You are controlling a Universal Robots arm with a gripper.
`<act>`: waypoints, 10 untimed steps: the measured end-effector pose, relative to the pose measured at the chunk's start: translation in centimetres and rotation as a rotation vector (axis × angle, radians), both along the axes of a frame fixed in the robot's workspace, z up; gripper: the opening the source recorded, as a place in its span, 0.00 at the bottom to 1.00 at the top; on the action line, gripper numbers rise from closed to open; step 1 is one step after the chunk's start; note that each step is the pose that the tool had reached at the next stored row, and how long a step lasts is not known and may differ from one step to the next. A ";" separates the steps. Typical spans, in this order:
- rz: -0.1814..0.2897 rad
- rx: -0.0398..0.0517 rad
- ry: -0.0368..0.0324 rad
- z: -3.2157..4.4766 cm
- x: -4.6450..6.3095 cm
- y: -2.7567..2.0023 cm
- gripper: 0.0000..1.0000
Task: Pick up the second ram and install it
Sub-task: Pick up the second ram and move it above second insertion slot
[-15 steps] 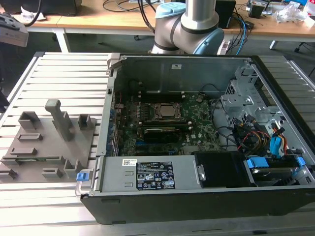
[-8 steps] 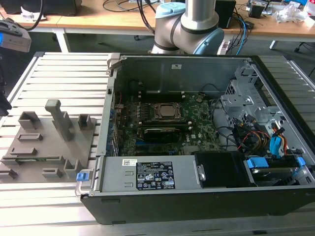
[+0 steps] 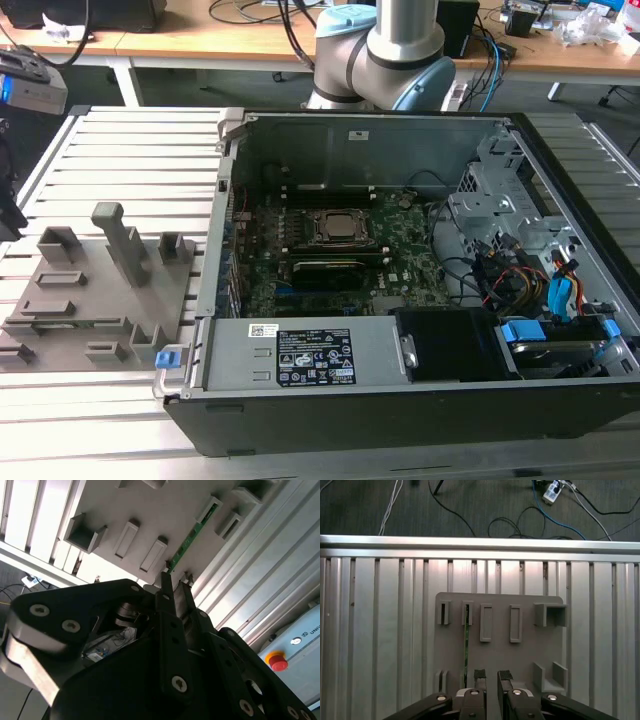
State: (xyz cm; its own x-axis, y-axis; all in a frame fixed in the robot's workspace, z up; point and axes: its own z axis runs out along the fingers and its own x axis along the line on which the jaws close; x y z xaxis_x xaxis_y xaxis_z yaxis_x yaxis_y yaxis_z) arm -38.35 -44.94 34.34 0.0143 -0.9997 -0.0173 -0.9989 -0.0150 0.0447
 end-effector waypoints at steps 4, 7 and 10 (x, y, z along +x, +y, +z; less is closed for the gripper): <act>0.000 0.0000 0.0000 -0.49 0.0 0.00 0.24; 0.000 0.0000 0.0000 -0.73 0.0 0.00 0.24; 0.000 0.0000 0.0000 -1.02 0.0 0.00 0.24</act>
State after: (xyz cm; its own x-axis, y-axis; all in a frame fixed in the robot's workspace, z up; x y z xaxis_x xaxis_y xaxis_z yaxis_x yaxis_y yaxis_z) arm -38.35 -44.94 33.32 0.0143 -0.9997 -0.0173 -0.9989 -0.0150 0.0448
